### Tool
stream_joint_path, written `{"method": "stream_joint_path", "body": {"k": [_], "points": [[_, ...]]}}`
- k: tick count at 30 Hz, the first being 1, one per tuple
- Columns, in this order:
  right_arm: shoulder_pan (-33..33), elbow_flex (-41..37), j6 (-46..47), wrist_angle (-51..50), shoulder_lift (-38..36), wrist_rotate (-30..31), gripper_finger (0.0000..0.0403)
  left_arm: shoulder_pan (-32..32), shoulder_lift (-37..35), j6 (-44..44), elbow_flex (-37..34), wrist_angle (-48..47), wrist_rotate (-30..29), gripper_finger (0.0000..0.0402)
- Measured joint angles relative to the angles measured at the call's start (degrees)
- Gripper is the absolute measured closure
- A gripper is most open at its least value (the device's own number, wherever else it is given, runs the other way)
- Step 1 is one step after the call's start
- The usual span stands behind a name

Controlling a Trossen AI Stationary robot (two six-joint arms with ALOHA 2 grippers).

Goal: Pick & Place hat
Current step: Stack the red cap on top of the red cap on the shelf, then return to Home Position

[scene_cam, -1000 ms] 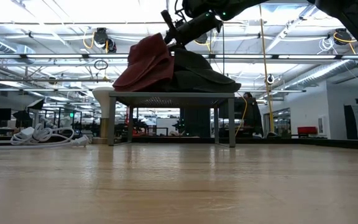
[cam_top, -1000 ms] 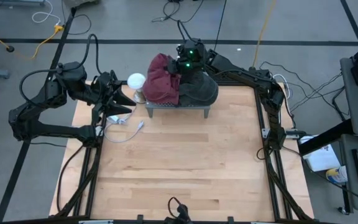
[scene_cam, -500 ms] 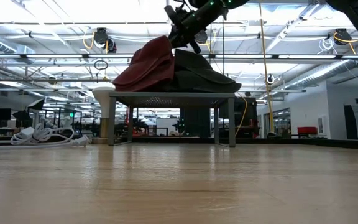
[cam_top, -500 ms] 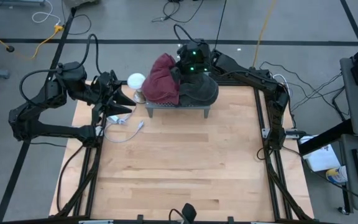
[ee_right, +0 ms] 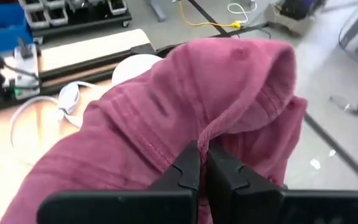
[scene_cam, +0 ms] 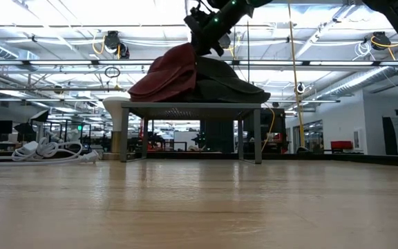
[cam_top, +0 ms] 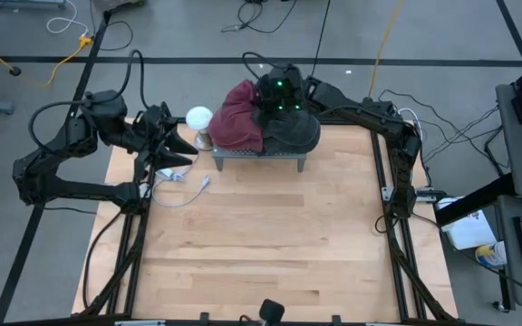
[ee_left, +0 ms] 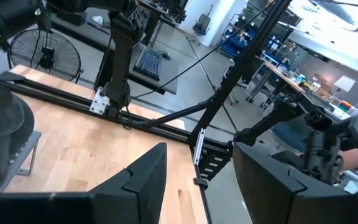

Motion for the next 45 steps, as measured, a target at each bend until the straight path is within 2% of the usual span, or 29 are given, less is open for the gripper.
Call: {"method": "stream_joint_path", "body": {"k": [4, 16, 21, 28, 34, 38, 41, 45], "points": [[1.0, 0.0, -4.3, 0.9, 1.0, 0.1, 0.0401, 0.0, 0.0, 0.2, 0.0, -2.2, 0.0, 0.0215], [1.7, -3.1, -4.4, 2.1, 2.6, 0.2, 0.0393, 0.0, 0.0, -1.1, 0.0, -4.0, 0.0, 0.0215], [2.1, -3.2, -5.1, 2.1, 2.5, 0.5, 0.0359, 0.0, 0.0, -1.6, 0.0, -4.2, 0.0, 0.0215], [2.1, -3.2, -4.3, 2.1, 1.0, 0.4, 0.0273, 0.0, 0.0, -3.0, 0.0, -4.2, 0.0, 0.0215], [2.2, -3.2, -3.9, 3.9, -0.8, 3.1, 0.021, -0.1, 0.0, -3.0, 0.0, -4.2, 0.0, 0.0215], [3.1, -3.0, -3.9, 7.4, -2.3, 4.3, 0.0195, -0.1, 0.0, -2.7, 0.0, -4.1, -0.1, 0.0215], [3.8, -3.2, -3.4, 6.7, -3.6, 7.5, 0.0193, 0.0, 0.0, -2.7, 0.0, -3.5, -0.3, 0.0215], [4.4, -3.2, -1.8, 4.0, -6.3, 7.6, 0.0193, 0.0, 0.0, -3.0, 0.0, -3.4, -2.6, 0.0215]]}}
